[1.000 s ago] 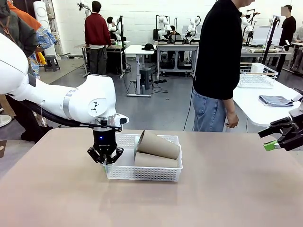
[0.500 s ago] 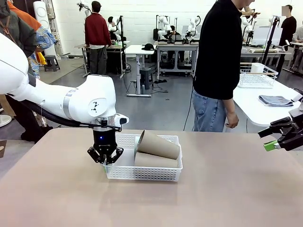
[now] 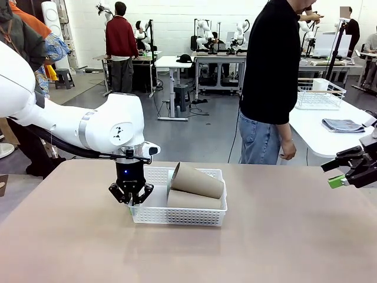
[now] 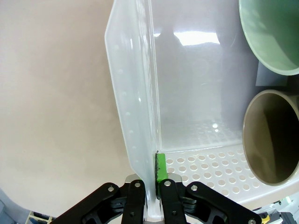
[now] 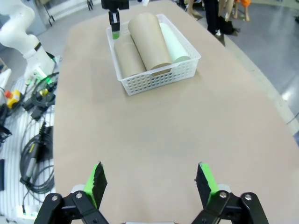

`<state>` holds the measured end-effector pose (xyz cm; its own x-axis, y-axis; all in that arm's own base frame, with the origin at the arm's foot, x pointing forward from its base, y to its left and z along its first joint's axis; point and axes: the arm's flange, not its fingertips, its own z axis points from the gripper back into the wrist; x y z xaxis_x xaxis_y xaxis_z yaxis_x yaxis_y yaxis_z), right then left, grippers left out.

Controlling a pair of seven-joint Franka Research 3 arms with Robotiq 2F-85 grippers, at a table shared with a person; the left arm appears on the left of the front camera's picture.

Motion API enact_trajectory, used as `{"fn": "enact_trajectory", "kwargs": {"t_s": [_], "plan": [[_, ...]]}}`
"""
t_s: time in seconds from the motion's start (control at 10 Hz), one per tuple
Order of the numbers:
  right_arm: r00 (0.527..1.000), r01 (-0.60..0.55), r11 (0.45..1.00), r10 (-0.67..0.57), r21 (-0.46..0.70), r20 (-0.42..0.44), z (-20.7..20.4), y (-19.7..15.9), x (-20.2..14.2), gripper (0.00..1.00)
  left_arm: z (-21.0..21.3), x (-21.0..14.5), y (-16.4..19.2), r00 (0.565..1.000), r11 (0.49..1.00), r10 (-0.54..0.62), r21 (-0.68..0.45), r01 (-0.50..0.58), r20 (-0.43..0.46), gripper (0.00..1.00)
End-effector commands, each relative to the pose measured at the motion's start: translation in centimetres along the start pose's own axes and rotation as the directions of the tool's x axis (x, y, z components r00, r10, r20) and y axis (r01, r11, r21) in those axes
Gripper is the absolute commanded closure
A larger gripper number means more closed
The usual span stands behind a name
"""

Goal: Clean and organize the cups into the basket.
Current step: Move the Organizing basket back to the left side of the table.

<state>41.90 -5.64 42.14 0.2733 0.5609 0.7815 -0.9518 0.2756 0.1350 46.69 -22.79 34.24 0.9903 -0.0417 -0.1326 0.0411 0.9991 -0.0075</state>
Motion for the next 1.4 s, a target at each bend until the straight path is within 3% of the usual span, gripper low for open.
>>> {"fn": "enact_trajectory", "kwargs": {"t_s": [0.0,0.2,0.3,0.6,0.8,1.1,1.3], "plan": [[0.970,0.242,0.965,-0.240,0.098,-0.033,0.6,0.2,-0.4,0.00,0.7,-0.6,1.3,1.000,1.000,-0.007,0.030,0.006,0.019,0.95],[0.871,0.481,0.852,-0.491,0.206,-0.005,2.9,0.2,-1.2,0.00,1.6,-1.7,3.6,0.997,0.991,-0.043,0.126,0.035,0.062,0.95],[0.823,0.546,0.807,-0.566,0.225,0.035,4.9,0.1,-2.1,0.00,2.0,-1.9,4.8,0.997,0.994,-0.016,0.112,0.008,0.069,0.95],[0.705,0.550,0.685,-0.687,0.478,0.175,11.6,1.2,-5.1,0.00,2.9,-2.4,7.1,0.996,0.998,0.010,0.063,-0.016,0.086,0.95],[0.605,0.623,0.644,-0.756,0.444,0.248,13.9,0.6,-8.6,0.00,2.7,-1.9,6.3,0.998,0.997,0.017,0.073,-0.022,0.067,0.95],[0.521,0.695,0.551,-0.829,0.462,0.205,15.9,0.9,-13.5,0.00,2.7,-1.9,6.3,0.998,0.997,0.017,0.073,-0.022,0.067,0.95],[0.493,0.697,0.528,-0.844,0.485,0.211,16.6,1.5,-15.7,0.00,2.7,-1.9,6.3,0.998,0.997,0.017,0.073,-0.022,0.067,0.95]]}}
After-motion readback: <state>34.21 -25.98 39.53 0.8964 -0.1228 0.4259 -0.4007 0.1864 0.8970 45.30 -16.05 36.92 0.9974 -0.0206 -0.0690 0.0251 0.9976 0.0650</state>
